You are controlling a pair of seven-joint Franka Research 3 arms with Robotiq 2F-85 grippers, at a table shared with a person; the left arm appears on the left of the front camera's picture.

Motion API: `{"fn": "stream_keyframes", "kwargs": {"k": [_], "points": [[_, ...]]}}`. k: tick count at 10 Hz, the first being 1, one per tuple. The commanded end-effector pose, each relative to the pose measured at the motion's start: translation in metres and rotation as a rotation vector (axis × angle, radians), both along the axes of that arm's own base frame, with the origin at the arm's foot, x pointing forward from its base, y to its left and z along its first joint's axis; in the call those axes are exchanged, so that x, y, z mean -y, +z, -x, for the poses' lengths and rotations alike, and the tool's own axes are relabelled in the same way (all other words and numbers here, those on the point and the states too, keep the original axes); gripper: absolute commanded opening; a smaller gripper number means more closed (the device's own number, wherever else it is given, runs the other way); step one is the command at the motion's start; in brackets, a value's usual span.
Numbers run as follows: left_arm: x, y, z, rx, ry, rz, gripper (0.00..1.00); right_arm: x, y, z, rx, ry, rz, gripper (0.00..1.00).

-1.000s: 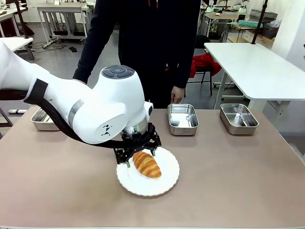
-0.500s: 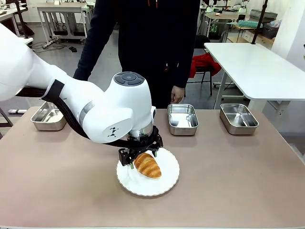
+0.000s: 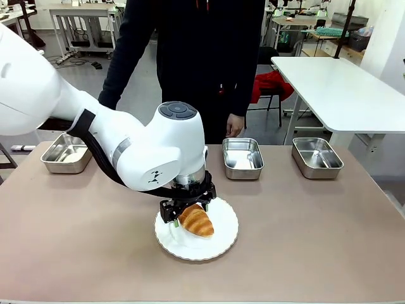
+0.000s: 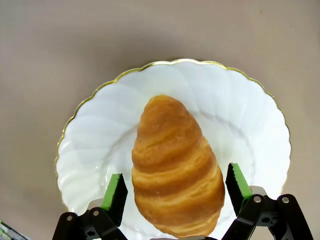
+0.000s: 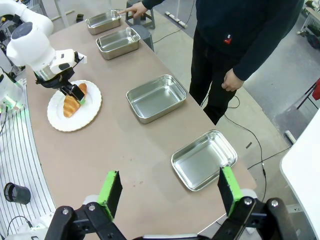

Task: Place the bread in the container.
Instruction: Place the Butter Roll into the Airtight Container indicated by the human.

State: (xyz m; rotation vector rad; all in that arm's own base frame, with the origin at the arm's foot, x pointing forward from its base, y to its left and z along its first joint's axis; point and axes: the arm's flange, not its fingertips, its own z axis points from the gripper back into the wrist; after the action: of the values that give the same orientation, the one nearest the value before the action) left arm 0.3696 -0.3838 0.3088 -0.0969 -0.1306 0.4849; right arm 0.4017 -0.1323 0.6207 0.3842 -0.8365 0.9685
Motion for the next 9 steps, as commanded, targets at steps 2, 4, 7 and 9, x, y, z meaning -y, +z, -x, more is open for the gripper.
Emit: {"fn": "stream_keyframes", "kwargs": {"k": [2,4,7,9], "points": [[0.0091,-0.0031,-0.0065,-0.011,-0.016,-0.014,0.8,-0.0012,0.0015,-0.0001,0.008,0.005,-0.002,1.0],[0.0081,0.0027,-0.0074,-0.016,-0.021,-0.01,0.6,-0.0012,0.0015,-0.0001,0.008,0.005,-0.002,1.0],[0.0042,0.004,-0.0082,-0.028,-0.028,-0.005,0.56,-0.0012,0.0015,-0.0001,0.008,0.005,-0.002,1.0],[0.0063,0.0007,-0.0061,-0.011,-0.013,-0.004,0.24,-0.0012,0.0015,-0.0001,0.008,0.005,-0.002,1.0]]}}
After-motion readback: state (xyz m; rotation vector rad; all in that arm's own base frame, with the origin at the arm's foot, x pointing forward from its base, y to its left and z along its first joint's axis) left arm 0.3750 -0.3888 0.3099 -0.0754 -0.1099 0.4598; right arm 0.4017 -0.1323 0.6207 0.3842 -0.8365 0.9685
